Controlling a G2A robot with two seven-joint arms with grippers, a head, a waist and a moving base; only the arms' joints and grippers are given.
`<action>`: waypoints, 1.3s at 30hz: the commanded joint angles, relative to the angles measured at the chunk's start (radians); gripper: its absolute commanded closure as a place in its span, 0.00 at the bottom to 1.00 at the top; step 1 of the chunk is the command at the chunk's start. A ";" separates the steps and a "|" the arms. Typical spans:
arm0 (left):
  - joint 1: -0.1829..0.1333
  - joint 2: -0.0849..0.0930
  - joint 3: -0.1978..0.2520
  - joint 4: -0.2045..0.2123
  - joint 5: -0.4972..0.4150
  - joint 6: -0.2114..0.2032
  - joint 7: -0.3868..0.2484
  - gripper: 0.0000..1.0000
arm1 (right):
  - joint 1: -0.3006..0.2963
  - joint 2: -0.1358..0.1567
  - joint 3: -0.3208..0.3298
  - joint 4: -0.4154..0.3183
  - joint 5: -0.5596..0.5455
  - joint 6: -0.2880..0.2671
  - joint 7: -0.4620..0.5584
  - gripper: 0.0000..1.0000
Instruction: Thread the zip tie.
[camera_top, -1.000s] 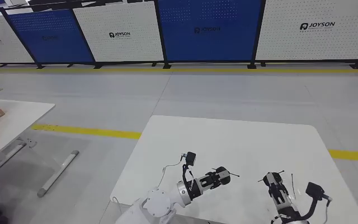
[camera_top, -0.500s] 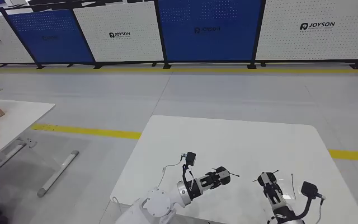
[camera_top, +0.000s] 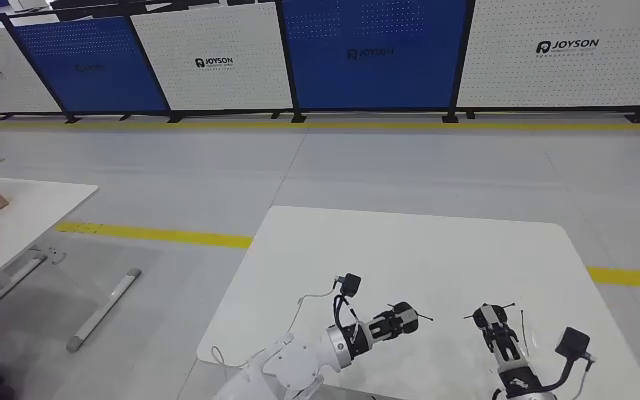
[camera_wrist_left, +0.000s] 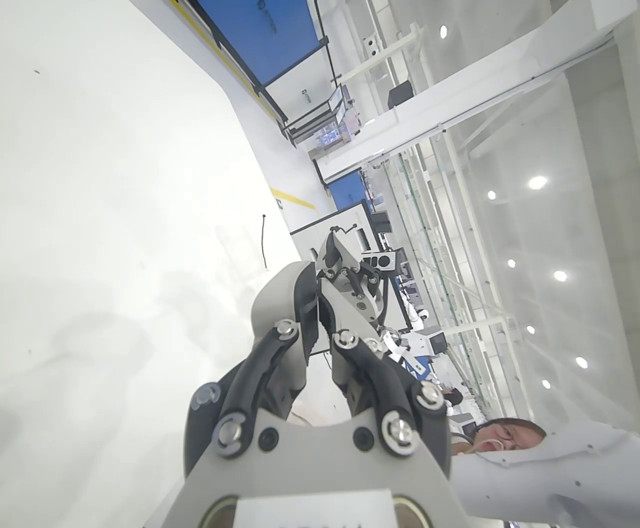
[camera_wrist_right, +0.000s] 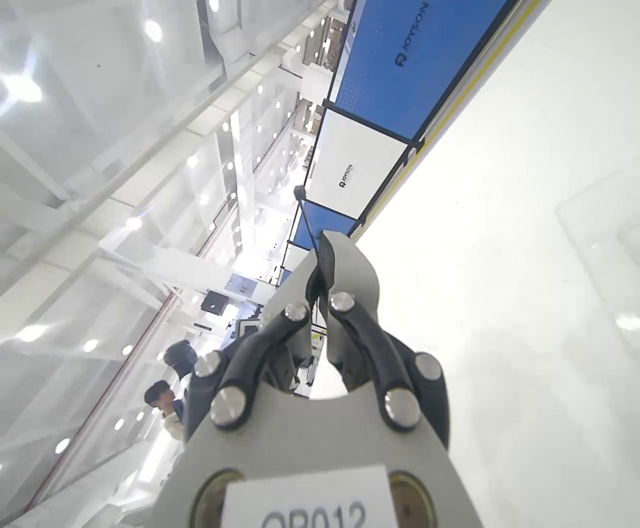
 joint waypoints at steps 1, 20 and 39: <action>0.000 0.000 -0.001 -0.001 0.000 0.000 0.000 1.00 | 0.000 0.000 0.000 0.000 0.000 0.000 0.000 1.00; -0.018 -0.005 0.026 0.065 0.024 -0.007 0.019 1.00 | 0.000 0.000 0.000 0.000 0.000 0.000 0.000 1.00; -0.018 -0.005 0.026 0.065 0.024 -0.007 0.019 1.00 | 0.038 -0.012 -0.077 0.112 0.035 -0.072 0.010 1.00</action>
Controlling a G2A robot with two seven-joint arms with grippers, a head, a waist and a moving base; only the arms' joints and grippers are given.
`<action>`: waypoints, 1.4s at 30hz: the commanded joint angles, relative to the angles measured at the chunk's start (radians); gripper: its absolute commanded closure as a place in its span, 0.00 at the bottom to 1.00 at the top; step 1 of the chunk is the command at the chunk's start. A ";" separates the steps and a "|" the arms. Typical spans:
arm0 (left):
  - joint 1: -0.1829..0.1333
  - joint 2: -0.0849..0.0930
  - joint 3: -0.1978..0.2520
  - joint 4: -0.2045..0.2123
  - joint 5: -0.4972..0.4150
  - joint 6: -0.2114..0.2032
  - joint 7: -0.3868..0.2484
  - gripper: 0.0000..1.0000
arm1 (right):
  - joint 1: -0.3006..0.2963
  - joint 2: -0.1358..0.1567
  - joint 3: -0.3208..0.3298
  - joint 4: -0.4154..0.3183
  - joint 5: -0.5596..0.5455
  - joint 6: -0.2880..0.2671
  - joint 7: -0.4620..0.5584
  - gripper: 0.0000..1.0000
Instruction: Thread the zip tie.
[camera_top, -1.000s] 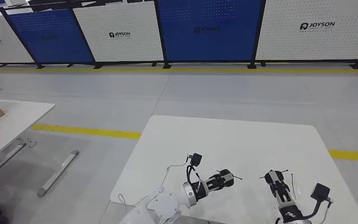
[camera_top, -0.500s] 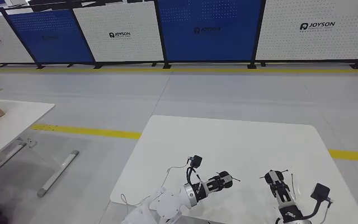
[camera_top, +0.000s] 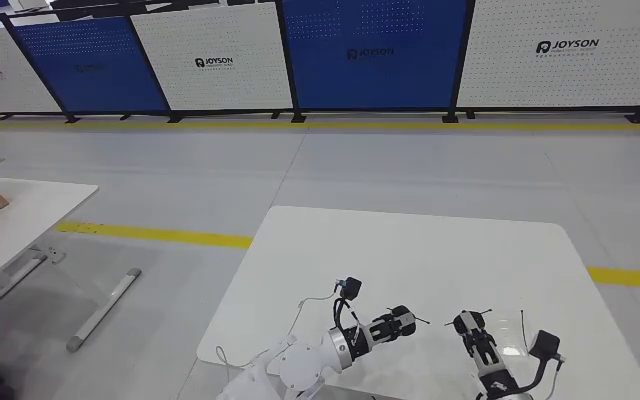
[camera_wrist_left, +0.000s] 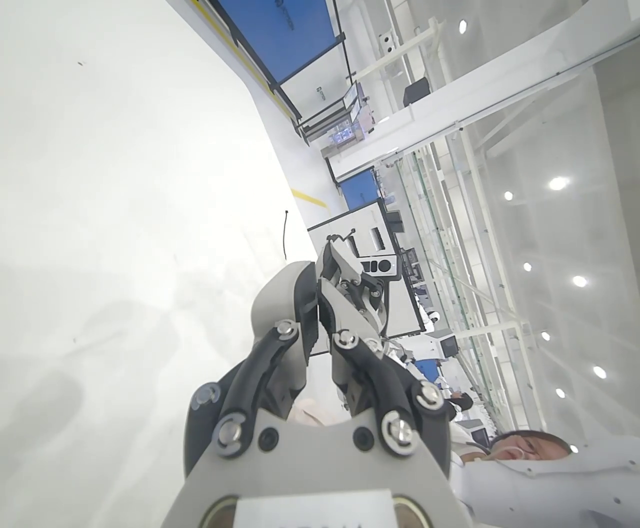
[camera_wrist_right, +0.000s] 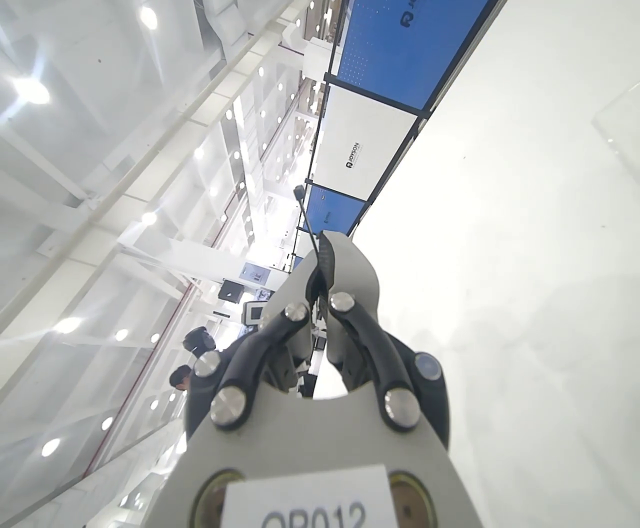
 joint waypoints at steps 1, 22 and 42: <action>0.000 0.000 0.000 0.000 0.000 0.000 0.000 1.00 | 0.000 0.000 0.000 0.000 0.000 0.000 0.000 1.00; 0.000 0.000 0.000 0.000 0.000 0.000 0.000 1.00 | -0.010 -0.006 -0.033 -0.019 -0.111 -0.051 -0.082 1.00; 0.000 0.000 0.000 0.000 0.000 0.000 0.000 1.00 | 0.006 -0.005 -0.036 0.041 -0.158 -0.114 -0.048 1.00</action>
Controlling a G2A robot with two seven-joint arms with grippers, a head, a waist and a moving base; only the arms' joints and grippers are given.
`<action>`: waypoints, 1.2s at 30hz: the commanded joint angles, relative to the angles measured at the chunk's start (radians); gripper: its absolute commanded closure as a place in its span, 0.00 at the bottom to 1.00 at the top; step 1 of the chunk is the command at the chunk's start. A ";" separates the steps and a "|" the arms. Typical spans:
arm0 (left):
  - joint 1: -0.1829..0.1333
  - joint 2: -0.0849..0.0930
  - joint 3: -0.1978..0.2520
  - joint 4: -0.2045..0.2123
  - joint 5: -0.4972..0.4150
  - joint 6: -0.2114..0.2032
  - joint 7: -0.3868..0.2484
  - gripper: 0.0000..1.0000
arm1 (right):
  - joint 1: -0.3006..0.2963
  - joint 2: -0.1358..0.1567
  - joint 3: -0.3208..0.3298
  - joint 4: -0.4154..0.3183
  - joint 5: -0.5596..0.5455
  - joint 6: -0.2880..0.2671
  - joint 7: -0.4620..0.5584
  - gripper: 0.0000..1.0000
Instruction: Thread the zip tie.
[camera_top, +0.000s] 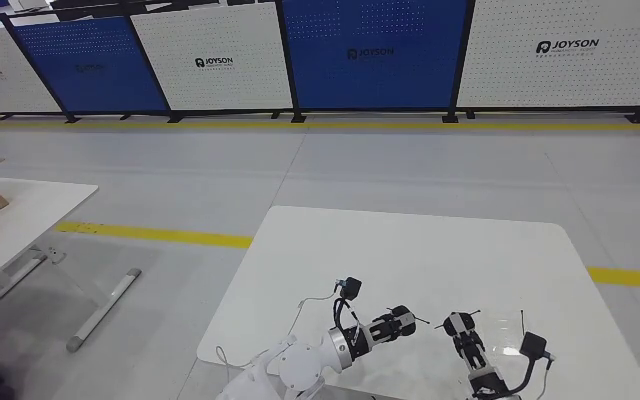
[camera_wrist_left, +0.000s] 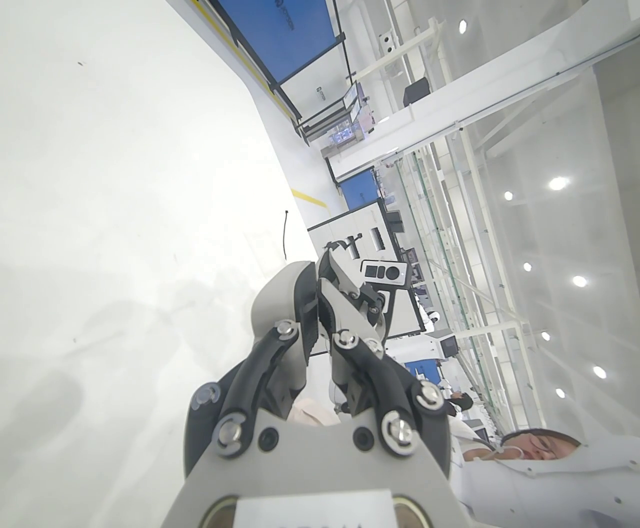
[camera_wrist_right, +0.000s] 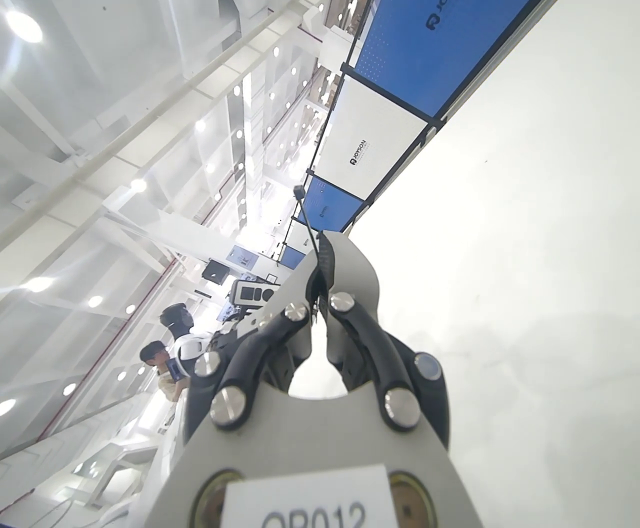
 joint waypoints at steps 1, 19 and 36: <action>0.000 0.000 0.000 0.000 0.000 0.000 0.000 1.00 | -0.003 0.000 0.004 0.000 0.001 -0.010 -0.001 1.00; 0.000 0.000 0.000 0.000 0.000 0.000 0.000 1.00 | 0.047 -0.012 -0.045 0.032 -0.032 0.042 -0.057 1.00; 0.000 0.000 0.000 0.000 0.000 0.000 0.000 1.00 | 0.022 -0.014 -0.033 0.012 -0.036 0.011 -0.078 1.00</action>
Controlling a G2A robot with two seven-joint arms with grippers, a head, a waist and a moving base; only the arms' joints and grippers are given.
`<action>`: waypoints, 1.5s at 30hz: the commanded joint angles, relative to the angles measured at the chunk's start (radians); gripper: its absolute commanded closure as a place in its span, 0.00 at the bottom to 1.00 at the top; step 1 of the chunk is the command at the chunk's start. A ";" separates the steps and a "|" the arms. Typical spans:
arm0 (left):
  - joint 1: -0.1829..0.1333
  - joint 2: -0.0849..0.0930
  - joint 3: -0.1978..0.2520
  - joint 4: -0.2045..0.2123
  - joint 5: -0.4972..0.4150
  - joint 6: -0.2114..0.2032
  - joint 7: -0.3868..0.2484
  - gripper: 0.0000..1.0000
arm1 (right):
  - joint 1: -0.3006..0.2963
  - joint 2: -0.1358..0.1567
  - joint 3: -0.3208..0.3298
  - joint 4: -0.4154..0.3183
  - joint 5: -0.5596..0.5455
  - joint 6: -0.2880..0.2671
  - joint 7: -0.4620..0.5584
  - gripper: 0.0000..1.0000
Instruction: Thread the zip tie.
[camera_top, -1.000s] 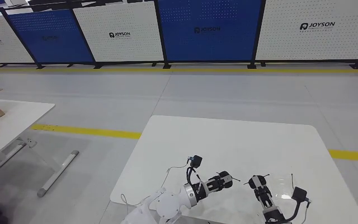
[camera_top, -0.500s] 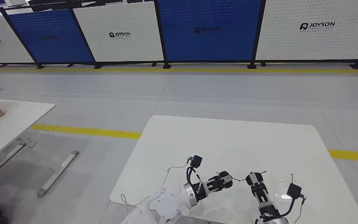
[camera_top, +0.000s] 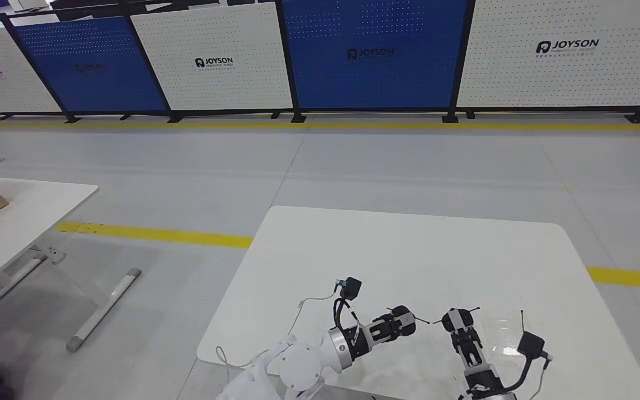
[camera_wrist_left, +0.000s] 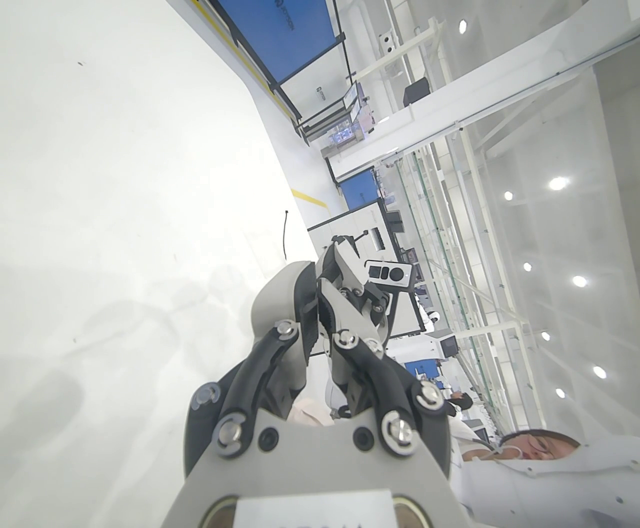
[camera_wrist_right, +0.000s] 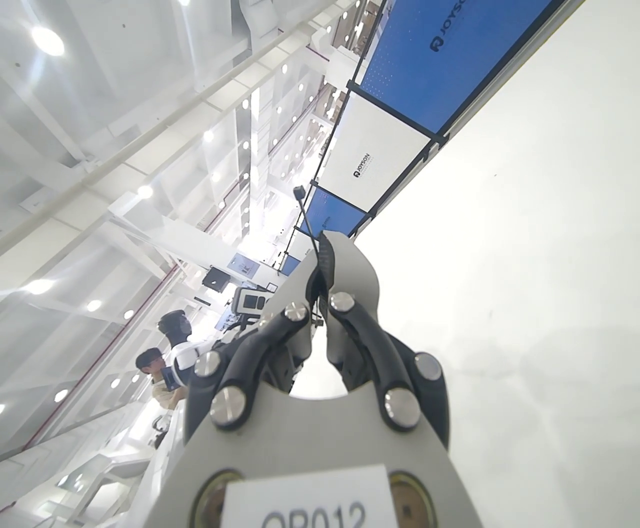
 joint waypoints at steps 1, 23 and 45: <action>0.000 0.000 0.000 0.000 0.000 0.000 0.000 1.00 | 0.001 0.000 0.002 0.000 -0.003 0.004 0.002 1.00; 0.000 0.000 0.000 0.000 0.000 0.000 0.000 1.00 | 0.011 -0.006 -0.009 0.007 -0.005 0.009 0.005 1.00; 0.000 0.000 0.000 0.000 0.000 0.000 0.000 1.00 | 0.013 -0.010 -0.012 0.020 0.009 -0.003 0.024 1.00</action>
